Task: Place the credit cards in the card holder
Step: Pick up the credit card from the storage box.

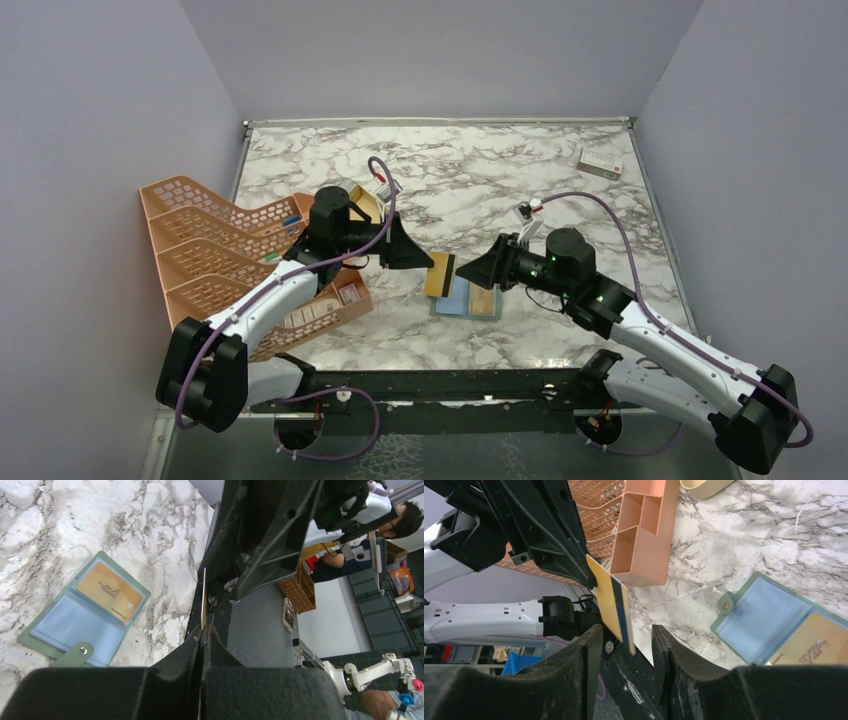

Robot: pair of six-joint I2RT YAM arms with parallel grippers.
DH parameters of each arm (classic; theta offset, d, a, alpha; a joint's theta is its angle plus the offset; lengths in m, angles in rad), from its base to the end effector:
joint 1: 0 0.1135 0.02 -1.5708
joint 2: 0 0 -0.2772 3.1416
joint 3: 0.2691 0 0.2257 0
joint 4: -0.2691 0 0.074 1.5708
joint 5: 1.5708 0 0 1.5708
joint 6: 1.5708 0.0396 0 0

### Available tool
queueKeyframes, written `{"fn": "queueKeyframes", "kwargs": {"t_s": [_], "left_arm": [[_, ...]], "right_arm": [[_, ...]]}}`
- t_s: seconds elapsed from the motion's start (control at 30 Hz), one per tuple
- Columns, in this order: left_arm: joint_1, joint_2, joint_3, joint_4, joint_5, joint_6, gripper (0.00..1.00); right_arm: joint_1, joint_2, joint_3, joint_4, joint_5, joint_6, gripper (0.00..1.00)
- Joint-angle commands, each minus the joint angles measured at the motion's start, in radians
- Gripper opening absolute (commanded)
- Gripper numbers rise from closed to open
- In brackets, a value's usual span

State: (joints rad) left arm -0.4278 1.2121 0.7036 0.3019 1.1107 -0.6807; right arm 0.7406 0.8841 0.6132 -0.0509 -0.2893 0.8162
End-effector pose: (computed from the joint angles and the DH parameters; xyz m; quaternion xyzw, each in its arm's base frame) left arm 0.1960 -0.1284 0.3008 0.2466 0.6962 -0.6299 0.2401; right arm 0.1224 0.1272 0.2921 -0.0539 0.8054 0.4895 0.3299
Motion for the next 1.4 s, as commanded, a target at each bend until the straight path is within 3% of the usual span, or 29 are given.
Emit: {"fn": "queueKeyframes", "kwargs": {"t_s": [0.0,0.33,0.53,0.6,0.63,0.77,0.83,1.13,1.37], "left_arm": [[-0.007,-0.014,-0.023,0.046,0.064,-0.005,0.00],[-0.018,-0.026,-0.048,0.061,0.076,-0.013,0.00],[-0.021,-0.046,-0.059,0.065,0.062,-0.021,0.00],[-0.021,-0.048,-0.063,0.068,0.066,-0.028,0.00],[-0.021,-0.052,-0.066,0.070,0.068,-0.031,0.00],[-0.023,-0.075,-0.068,0.074,0.069,-0.039,0.00],[-0.024,-0.078,-0.066,0.075,0.069,-0.045,0.00],[-0.031,-0.081,-0.073,0.080,0.067,-0.054,0.00],[-0.031,-0.089,-0.083,0.081,0.061,-0.062,0.00]], "right_arm": [[0.006,0.019,0.015,0.092,-0.072,-0.005,0.39],[0.006,0.075,0.005,0.172,-0.125,-0.008,0.27],[0.006,0.067,-0.010,0.181,-0.141,-0.015,0.03],[0.006,0.058,-0.027,0.194,-0.127,-0.013,0.01],[0.006,0.057,-0.032,0.199,-0.124,-0.013,0.01],[0.006,0.056,-0.017,0.148,-0.115,-0.009,0.24],[0.006,0.050,-0.015,0.147,-0.121,-0.010,0.30],[0.006,0.062,-0.009,0.164,-0.122,-0.005,0.40],[0.006,0.071,0.030,0.041,-0.032,-0.031,0.40]]}}
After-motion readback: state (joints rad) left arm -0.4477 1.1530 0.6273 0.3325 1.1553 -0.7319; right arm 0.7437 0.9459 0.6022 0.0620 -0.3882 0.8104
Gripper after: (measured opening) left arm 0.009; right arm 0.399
